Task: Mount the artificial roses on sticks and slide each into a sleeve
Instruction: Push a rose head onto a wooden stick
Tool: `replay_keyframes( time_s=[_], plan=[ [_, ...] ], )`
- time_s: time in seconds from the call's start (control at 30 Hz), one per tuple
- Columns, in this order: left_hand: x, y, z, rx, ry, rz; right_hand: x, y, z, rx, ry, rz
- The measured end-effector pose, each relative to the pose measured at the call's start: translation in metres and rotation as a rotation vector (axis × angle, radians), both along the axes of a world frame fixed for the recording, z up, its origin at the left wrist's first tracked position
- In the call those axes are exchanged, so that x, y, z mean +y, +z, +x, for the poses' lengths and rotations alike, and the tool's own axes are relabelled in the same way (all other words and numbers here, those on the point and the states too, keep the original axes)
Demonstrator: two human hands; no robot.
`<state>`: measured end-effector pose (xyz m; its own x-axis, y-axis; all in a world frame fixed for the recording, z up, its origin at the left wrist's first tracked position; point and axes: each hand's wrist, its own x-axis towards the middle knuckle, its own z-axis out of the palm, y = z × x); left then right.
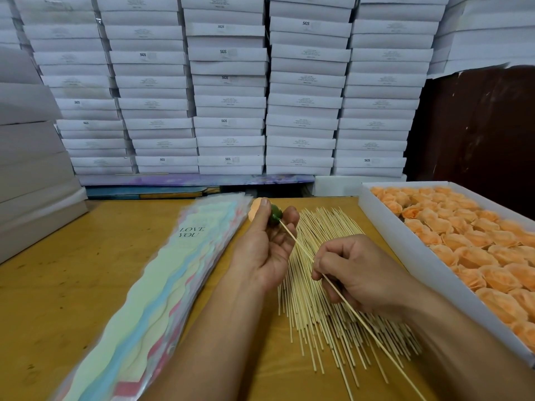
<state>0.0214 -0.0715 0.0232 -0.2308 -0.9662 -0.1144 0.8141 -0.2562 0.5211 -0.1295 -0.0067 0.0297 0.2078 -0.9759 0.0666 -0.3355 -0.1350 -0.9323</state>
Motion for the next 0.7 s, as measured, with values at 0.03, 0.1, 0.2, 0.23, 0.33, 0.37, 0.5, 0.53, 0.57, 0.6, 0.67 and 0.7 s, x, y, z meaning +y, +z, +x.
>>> replay_keyframes(
  time_s=[0.03,0.1,0.2,0.23,0.33,0.37,0.5,0.53,0.57,0.6,0.67,0.7],
  plan=[
    [0.0000,0.0006,-0.0001,0.000,0.000,-0.001,0.0000,0.0002,-0.0001,0.000,-0.001,-0.001],
    [0.0003,0.0012,-0.0002,-0.001,0.003,-0.003,0.0001,0.0004,-0.0003,0.004,-0.003,-0.008],
    [0.0009,0.0021,-0.0004,0.005,0.003,0.000,0.0005,0.0006,-0.0002,0.004,0.002,-0.018],
    [0.0009,0.0023,-0.0004,0.006,0.002,-0.001,0.0003,0.0006,-0.0002,0.001,0.003,-0.020],
    [0.0014,0.0031,-0.0004,0.008,0.002,-0.003,0.0001,0.0001,-0.0003,0.002,0.009,-0.026],
    [0.0014,0.0029,-0.0005,0.007,0.003,-0.004,0.0001,-0.0002,-0.0005,0.004,0.009,-0.028],
    [0.0012,0.0030,0.0000,0.000,-0.010,-0.009,0.0001,-0.0014,-0.0006,-0.013,0.010,-0.035],
    [0.0009,0.0035,-0.0004,-0.001,-0.011,-0.013,0.0000,-0.0009,-0.0007,-0.010,0.012,-0.038],
    [0.0008,0.0032,0.0000,-0.001,-0.006,-0.012,-0.0001,-0.0005,-0.0005,-0.009,0.013,-0.037],
    [0.0009,0.0029,0.0002,-0.002,0.000,-0.010,-0.0001,-0.0004,-0.0003,-0.010,0.015,-0.037],
    [0.0010,0.0038,0.0001,-0.003,-0.003,-0.014,-0.0002,-0.0003,-0.0003,-0.012,0.015,-0.040],
    [0.0011,0.0039,0.0002,-0.003,-0.005,-0.017,-0.0003,-0.0003,-0.0001,-0.009,0.009,-0.041]
  ],
)
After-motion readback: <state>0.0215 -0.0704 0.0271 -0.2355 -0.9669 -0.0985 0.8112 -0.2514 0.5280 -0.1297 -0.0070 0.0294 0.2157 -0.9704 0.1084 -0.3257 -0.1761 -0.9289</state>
